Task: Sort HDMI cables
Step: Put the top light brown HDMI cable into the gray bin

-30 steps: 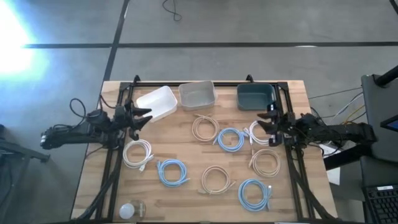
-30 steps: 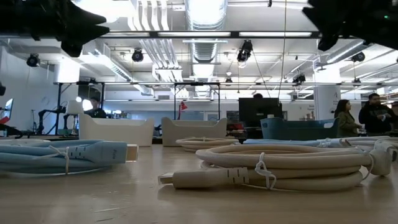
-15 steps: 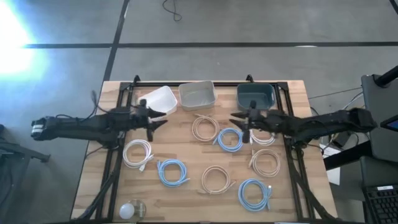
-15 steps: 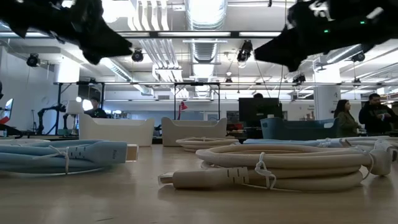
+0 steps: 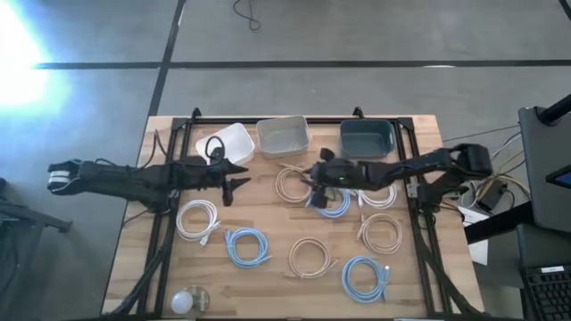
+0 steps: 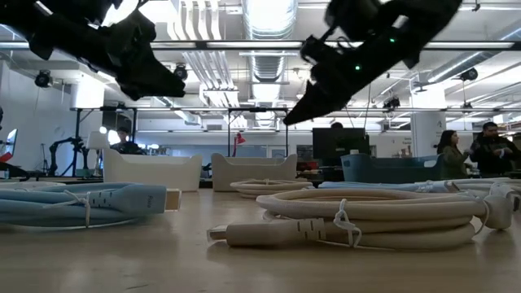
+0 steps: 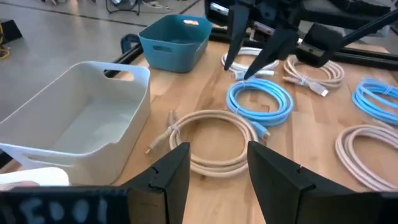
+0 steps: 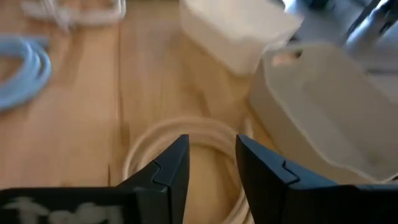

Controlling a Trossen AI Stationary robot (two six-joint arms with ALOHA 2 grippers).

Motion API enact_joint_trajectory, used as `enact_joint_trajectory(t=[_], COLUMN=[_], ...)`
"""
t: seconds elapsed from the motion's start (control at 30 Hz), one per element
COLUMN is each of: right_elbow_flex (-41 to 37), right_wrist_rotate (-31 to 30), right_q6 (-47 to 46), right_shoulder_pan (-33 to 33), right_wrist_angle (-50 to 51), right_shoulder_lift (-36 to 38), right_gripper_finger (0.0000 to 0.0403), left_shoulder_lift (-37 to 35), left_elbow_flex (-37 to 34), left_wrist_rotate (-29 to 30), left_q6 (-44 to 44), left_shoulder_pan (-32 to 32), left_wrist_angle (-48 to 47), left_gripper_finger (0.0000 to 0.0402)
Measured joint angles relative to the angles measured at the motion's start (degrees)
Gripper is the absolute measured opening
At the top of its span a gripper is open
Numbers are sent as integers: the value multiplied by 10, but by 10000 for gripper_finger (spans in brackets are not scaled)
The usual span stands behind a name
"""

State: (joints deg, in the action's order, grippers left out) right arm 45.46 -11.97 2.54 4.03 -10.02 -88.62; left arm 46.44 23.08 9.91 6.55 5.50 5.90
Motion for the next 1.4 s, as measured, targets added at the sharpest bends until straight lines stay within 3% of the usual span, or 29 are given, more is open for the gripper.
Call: enact_joint_trajectory(t=[0.23,0.47,0.77,1.07,1.2,1.4], right_elbow_flex=[108,171,261,311,329,329], right_wrist_rotate=[21,90,90,93,93,90], right_q6=[0,-16,-97,-119,-145,-145], right_shoulder_pan=[0,0,-5,-8,-8,-7], right_wrist_angle=[138,162,307,336,353,366], right_shoulder_lift=[-67,-142,-220,-293,-304,-304], right_gripper_finger=[168,197,201,200,179,96], left_shoulder_lift=[10,26,43,52,51,51], left_elbow_flex=[2,2,2,2,2,2], left_wrist_rotate=[0,0,0,0,0,0], left_q6=[12,12,24,24,23,21], left_shoulder_pan=[0,0,0,0,0,0], left_wrist_angle=[1,0,1,3,6,11], left_gripper_finger=[165,165,165,165,165,165])
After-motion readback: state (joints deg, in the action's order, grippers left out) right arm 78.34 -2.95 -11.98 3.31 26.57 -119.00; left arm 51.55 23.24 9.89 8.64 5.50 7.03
